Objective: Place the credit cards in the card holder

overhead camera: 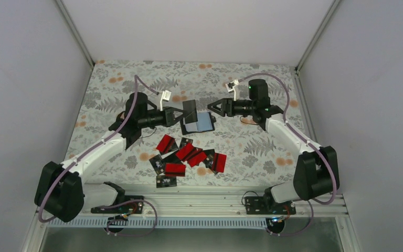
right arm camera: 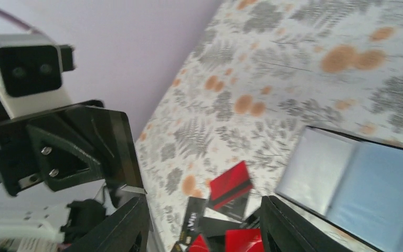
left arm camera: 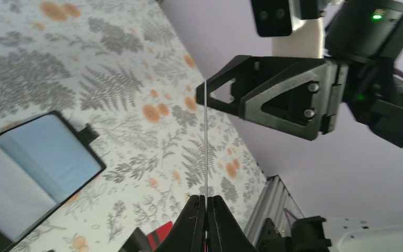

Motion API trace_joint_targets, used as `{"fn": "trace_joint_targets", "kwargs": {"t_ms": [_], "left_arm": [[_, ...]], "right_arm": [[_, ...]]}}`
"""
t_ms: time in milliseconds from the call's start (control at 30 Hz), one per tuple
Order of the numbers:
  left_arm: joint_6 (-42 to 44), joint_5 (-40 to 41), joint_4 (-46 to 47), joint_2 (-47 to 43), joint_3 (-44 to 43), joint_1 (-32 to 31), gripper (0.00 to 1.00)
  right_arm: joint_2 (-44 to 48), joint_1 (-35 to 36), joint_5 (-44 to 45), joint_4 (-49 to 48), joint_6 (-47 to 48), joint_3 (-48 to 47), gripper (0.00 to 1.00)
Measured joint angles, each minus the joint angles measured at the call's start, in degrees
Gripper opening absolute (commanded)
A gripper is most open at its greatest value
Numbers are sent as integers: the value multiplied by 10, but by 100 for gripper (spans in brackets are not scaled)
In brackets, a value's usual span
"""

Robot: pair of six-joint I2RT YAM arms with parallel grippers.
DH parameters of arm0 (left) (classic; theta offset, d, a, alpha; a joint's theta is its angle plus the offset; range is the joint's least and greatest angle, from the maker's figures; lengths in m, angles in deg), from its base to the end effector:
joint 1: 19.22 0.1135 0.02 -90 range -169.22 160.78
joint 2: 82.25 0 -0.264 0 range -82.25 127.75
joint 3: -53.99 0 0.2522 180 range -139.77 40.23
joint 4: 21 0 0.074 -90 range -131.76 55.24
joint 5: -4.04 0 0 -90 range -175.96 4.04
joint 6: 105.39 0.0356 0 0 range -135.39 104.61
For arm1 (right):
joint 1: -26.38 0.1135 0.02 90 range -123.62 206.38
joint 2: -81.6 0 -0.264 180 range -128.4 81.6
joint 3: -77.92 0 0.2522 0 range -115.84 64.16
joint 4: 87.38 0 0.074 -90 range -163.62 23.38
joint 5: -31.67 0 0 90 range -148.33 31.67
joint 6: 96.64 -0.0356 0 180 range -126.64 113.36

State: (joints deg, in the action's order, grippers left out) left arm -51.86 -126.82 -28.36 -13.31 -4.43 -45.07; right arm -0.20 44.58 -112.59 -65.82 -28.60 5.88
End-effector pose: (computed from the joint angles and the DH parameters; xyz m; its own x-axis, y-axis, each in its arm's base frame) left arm 0.2321 -0.1383 0.2828 -0.7513 -0.1356 -0.6459 0.5515 0.4086 -0.7272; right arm 0.2872 0.1249 0.2828 -0.7725 -0.0241 -0.6345 -0.5954 0.3745 0.7108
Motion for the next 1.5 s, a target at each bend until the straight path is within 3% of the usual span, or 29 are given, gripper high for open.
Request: {"fn": "trace_joint_targets", "kwargs": {"t_ms": [300, 900, 1500], "left_arm": [[-10, 57, -28, 97, -18, 1, 2], [-57, 94, -35, 267, -80, 3, 2], [-66, 116, -42, 293, -80, 3, 2]], "right_arm": [[-48, -9, 99, 26, -10, 2, 54], [-191, 31, 120, 41, -22, -40, 45], [-295, 46, 211, 101, 6, -147, 41]]}}
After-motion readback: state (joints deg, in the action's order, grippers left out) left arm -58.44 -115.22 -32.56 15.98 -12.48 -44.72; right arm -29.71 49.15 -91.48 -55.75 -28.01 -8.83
